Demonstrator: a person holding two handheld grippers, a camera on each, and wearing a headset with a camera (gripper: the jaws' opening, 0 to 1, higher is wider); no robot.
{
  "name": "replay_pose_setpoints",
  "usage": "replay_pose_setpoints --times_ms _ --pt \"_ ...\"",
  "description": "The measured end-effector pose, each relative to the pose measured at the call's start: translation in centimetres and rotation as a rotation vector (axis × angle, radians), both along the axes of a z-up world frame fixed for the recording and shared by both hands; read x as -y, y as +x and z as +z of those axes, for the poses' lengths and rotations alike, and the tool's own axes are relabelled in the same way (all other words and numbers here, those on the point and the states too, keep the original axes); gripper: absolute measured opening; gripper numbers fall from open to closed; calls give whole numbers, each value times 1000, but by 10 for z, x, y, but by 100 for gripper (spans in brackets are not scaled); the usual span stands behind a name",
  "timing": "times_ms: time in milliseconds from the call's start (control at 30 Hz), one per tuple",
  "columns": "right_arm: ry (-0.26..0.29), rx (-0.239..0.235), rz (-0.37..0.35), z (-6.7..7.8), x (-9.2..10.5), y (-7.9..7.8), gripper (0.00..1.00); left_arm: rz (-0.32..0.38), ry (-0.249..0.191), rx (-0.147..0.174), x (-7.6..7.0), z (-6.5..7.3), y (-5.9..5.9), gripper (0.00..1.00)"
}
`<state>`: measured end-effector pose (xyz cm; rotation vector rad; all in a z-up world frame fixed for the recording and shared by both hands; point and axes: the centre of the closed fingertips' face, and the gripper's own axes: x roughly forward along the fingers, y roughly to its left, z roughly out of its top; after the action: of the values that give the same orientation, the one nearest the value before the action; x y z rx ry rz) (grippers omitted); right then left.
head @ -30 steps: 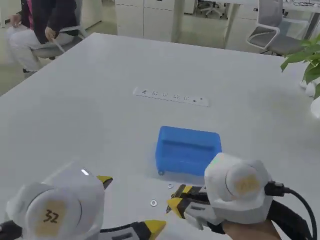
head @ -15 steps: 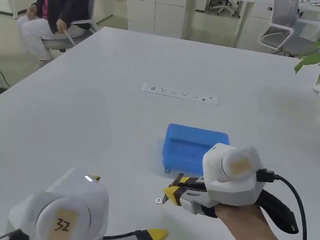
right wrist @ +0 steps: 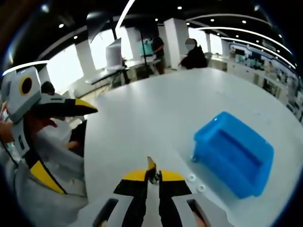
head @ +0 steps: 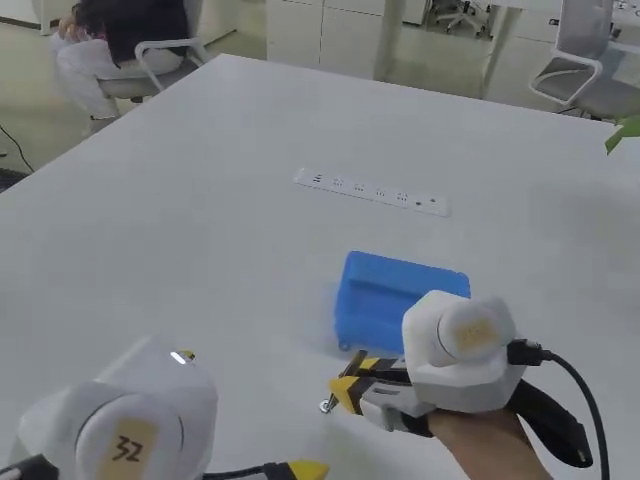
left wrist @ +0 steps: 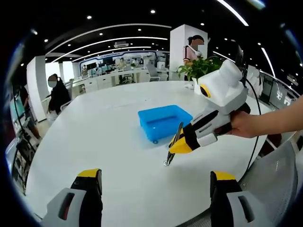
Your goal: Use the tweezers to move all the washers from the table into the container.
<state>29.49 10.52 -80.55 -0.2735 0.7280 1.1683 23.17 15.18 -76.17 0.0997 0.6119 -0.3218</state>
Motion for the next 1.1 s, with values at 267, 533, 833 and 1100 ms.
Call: replay_pose_setpoints --times_ms 267,533,833,1100 --pt "-9 11 7 -1 -2 -2 5 6 9 -7 -5 -3 -5 97" --pt "-19 9 -10 -2 0 0 4 -3 30 -22 -7 -9 -9 98" --pt "-8 17 -4 6 1 1 4 -17 43 -23 -7 -12 -8 98" --pt "1 21 -21 17 9 6 4 -73 -4 53 3 1 -3 99"
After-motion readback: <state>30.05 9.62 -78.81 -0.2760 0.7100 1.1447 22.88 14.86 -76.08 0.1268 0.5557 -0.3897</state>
